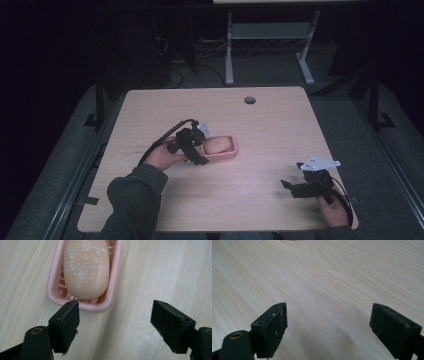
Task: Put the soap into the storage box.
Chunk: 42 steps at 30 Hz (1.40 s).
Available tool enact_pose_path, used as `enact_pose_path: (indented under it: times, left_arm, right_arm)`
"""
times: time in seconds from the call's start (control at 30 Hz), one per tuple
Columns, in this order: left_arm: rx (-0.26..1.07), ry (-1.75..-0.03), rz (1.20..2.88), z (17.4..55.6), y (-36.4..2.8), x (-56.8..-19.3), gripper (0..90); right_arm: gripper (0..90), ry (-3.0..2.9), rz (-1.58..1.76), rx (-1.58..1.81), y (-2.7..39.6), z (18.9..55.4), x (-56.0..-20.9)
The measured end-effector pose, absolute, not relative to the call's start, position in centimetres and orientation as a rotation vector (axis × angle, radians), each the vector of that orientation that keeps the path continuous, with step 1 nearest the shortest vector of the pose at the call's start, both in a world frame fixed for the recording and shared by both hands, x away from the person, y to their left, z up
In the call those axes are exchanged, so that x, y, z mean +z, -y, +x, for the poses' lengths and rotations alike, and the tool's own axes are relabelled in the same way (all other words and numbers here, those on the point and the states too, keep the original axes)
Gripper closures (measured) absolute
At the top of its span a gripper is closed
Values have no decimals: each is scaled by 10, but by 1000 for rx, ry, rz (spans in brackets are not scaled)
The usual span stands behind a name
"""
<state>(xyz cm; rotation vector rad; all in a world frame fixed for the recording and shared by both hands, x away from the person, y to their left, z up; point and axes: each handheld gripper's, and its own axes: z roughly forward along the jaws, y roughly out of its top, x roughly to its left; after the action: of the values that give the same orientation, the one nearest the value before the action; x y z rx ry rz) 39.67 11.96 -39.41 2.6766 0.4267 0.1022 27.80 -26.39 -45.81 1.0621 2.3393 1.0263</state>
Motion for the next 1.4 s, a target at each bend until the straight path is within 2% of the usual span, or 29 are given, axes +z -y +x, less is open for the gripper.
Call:
enact_pose_path:
  times: [1.4]
  left_arm:
    - [102, -466, 2646, 355, -164, -409, 233]
  right_arm:
    - [142, -2341, 1076, 998, 264, 279, -460]
